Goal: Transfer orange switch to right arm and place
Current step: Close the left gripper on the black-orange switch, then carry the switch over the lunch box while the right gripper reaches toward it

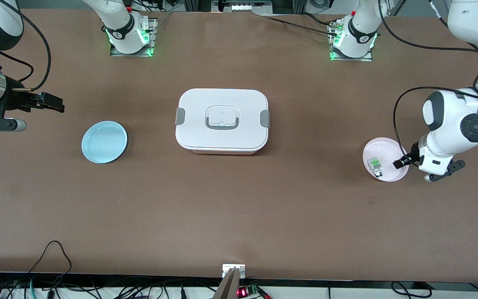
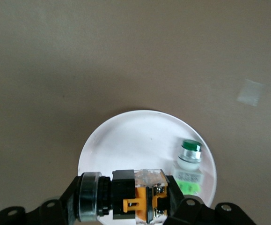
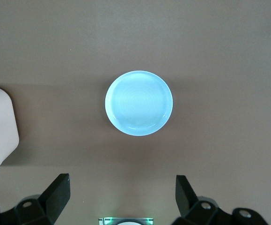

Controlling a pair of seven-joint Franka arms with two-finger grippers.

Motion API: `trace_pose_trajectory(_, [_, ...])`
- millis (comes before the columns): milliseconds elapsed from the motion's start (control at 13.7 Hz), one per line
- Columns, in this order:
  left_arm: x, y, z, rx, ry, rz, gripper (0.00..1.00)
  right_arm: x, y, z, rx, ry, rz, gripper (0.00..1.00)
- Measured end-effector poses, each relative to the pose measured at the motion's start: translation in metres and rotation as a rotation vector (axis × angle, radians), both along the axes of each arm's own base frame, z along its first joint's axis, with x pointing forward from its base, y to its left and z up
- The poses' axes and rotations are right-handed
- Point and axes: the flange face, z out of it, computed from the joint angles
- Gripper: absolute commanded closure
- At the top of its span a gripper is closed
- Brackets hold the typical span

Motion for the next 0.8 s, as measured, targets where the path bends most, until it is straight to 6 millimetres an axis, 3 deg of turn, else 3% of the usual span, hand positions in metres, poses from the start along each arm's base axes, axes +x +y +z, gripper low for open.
trace_pose_trajectory(146, [0.007,-0.016,0.033,-0.005,0.039,-0.029,1.00,0.000,0.000,0.000,0.000,0.000,0.000,0.00])
trace_pose_trajectory(438, [0.020,-0.058,0.074,-0.067,0.064,-0.169,1.00,0.000,0.005,0.000,0.014,0.000,0.005,0.00])
trace_pose_trajectory(803, [0.027,-0.108,0.123,-0.202,0.100,-0.342,1.00,0.004,0.038,-0.011,0.060,0.010,0.044,0.00])
